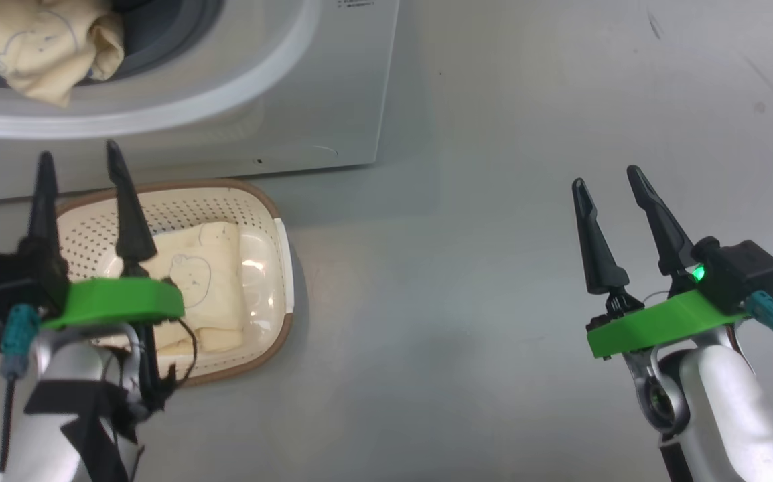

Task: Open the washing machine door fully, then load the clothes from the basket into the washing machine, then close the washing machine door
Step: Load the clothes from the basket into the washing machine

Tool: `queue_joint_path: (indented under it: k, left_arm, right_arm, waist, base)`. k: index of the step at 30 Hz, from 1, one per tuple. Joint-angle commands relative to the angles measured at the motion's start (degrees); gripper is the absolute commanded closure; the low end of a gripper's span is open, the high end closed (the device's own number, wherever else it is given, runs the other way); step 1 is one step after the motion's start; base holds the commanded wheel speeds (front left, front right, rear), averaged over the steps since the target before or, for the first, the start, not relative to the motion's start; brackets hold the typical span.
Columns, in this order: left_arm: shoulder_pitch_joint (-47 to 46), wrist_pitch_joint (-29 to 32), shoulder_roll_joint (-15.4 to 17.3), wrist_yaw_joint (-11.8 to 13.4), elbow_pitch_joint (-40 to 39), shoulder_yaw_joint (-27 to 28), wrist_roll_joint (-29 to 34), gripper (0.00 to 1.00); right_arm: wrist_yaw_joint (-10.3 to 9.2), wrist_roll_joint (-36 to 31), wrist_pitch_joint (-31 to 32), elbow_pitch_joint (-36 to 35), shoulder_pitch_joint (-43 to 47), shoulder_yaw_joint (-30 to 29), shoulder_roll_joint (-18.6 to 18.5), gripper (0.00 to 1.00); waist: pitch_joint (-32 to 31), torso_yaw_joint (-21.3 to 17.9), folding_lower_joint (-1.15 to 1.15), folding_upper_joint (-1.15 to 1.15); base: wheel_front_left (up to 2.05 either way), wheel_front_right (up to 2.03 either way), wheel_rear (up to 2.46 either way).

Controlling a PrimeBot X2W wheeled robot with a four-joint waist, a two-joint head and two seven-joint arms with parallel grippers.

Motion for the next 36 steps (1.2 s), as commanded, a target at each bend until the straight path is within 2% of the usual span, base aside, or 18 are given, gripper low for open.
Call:
queue_joint_path:
  k: [1, 11, 24, 36]
  left_arm:
    - [1.3, -0.4, 1.1, 0.5, -3.0, 1.5, 0.8, 0.00]
    - [12.2, -0.4, -2.9, 0.5, -4.0, -1.8, 1.7, 0.00]
    - [19.7, -0.4, -4.4, -0.3, -0.8, -3.6, 2.2, 0.00]
    - [21.9, -0.4, -4.5, 0.2, 0.1, -4.1, 2.5, 0.00]
  right_arm:
    - [0.24, -0.7, -0.5, -1.3, 0.8, 0.5, -0.4, 0.00]
    - [0.24, -3.5, 1.0, -0.9, 4.6, -1.9, -0.4, 0.00]
    - [0.24, -4.9, 4.7, -4.1, 12.1, -4.4, -0.4, 0.00]
    - [0.24, -4.9, 6.5, -6.9, 15.3, -4.6, -0.4, 0.00]
  waist:
    - [-1.9, 1.2, 0.01, 0.00]
    - [-10.1, 3.5, 0.01, 0.00]
    - [-19.6, 4.1, 0.01, 0.00]
    - [-21.8, 4.4, 0.01, 0.00]
  base:
    - [0.00, 0.00, 0.00]
    - [0.00, 0.00, 0.00]
    - [0.00, 0.00, 0.00]
    - [0.00, 0.00, 0.00]
